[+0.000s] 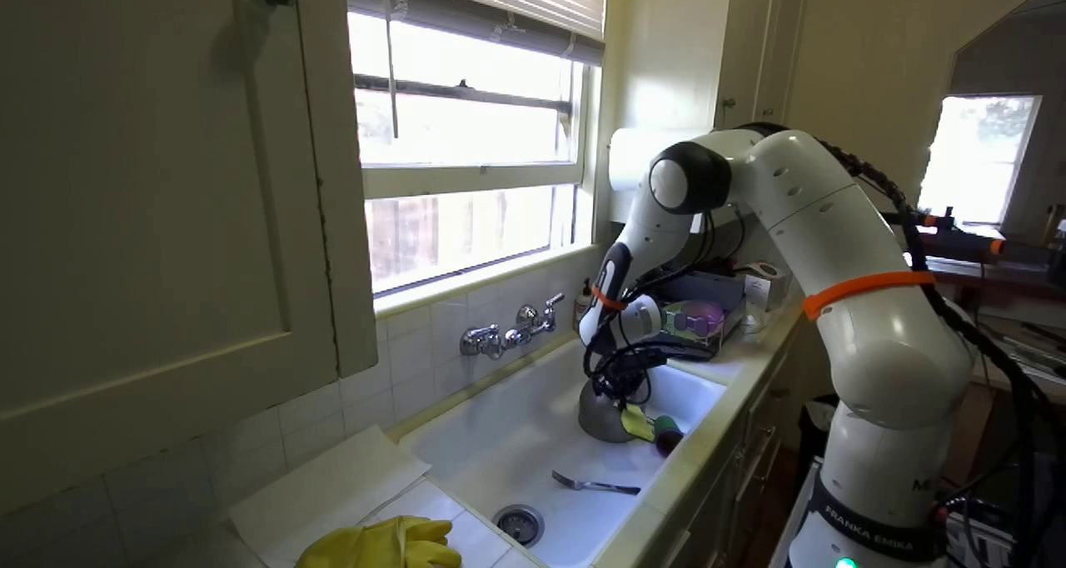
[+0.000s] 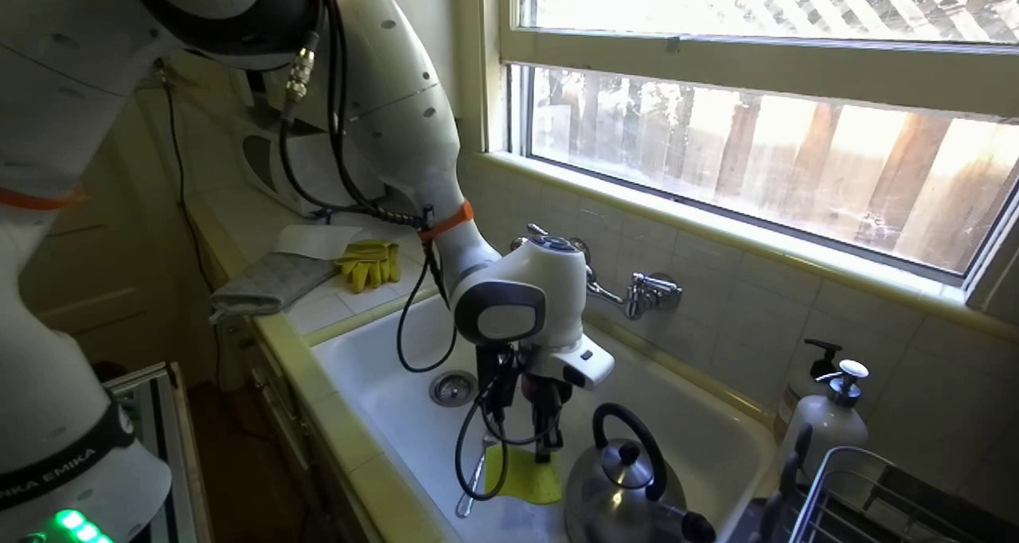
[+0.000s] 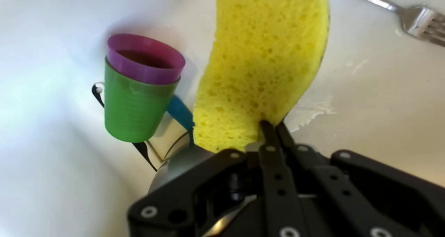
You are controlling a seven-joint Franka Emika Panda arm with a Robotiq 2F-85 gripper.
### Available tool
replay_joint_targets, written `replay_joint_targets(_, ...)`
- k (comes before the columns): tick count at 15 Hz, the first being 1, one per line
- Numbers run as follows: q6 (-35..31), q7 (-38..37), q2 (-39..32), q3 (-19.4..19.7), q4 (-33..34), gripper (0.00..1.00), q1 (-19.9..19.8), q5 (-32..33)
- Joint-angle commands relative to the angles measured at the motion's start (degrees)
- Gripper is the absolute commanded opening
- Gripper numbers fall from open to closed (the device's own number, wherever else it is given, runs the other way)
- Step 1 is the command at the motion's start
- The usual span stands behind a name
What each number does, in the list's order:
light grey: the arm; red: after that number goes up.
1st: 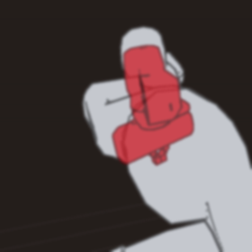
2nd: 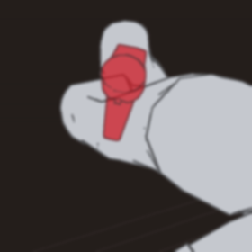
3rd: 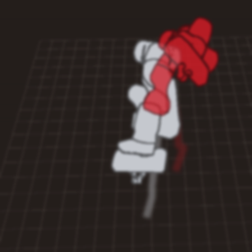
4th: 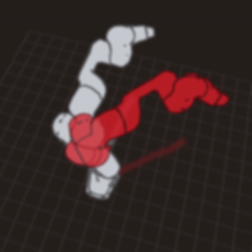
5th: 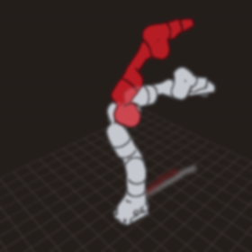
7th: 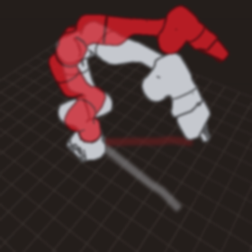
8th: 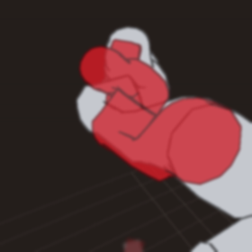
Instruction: Pick up the sponge in the sink and place it on the drying rack
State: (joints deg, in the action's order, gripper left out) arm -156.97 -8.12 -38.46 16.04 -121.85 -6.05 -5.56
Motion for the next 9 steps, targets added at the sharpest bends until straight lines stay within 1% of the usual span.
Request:
replay_joint_targets(1,0.5,1.1,9.3,-1.2,-7.8,0.01,-1.2,0.9)
replay_joint_targets(4,-0.8,0.7,14.7,-1.4,-12.2,0.01,-0.8,1.0)
replay_joint_targets(9,-1.1,0.8,21.1,-2.0,-16.2,0.01,-1.5,0.6)
